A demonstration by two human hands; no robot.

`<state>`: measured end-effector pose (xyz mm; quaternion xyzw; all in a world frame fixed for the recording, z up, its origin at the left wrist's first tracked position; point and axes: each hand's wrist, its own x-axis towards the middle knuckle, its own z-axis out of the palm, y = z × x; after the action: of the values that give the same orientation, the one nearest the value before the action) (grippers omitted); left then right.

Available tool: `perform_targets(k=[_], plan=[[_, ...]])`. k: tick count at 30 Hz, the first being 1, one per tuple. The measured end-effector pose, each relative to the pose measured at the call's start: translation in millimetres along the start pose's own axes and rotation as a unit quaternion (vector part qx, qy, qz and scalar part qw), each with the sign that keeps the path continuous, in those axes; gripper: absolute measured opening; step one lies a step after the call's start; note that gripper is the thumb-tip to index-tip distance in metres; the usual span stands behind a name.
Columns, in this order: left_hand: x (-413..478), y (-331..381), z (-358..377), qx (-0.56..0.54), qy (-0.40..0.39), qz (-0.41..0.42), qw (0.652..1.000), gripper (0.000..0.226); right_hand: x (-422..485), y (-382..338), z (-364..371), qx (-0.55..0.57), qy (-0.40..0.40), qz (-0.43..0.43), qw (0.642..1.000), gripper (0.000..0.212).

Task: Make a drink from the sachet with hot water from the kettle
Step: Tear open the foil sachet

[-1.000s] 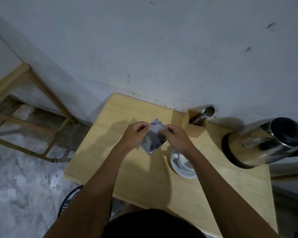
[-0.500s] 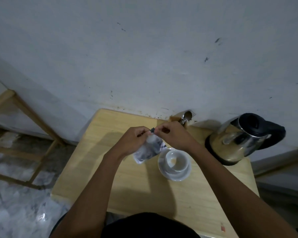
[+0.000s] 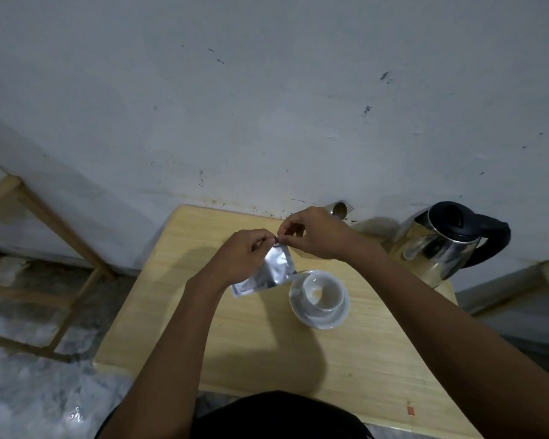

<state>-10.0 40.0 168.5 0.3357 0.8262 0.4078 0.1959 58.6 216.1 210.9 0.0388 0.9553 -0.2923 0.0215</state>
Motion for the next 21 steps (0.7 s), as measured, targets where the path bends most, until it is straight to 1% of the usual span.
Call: perform_targets(k=[4, 7, 10, 15, 21], plan=[[1, 4, -1, 0.014, 0.024, 0.013, 1.0, 0.021, 3, -3, -5, 0.005, 0.007, -0.009, 1.0, 0.011], [3, 10, -1, -0.008, 0.057, 0.016, 0.998, 0.021, 4, -6, -11, 0.013, 0.019, -0.012, 1.0, 0.015], [6, 12, -1, -0.022, 0.075, 0.005, 0.997, 0.021, 5, -9, -14, 0.01, 0.022, -0.001, 1.0, 0.012], [10, 17, -3, -0.029, 0.095, 0.013, 0.995, 0.023, 5, -12, -13, 0.003, 0.051, 0.003, 0.999, 0.009], [14, 25, -4, -0.054, 0.113, 0.0, 0.992, 0.023, 3, -15, -10, -0.006, 0.089, -0.01, 0.996, 0.012]])
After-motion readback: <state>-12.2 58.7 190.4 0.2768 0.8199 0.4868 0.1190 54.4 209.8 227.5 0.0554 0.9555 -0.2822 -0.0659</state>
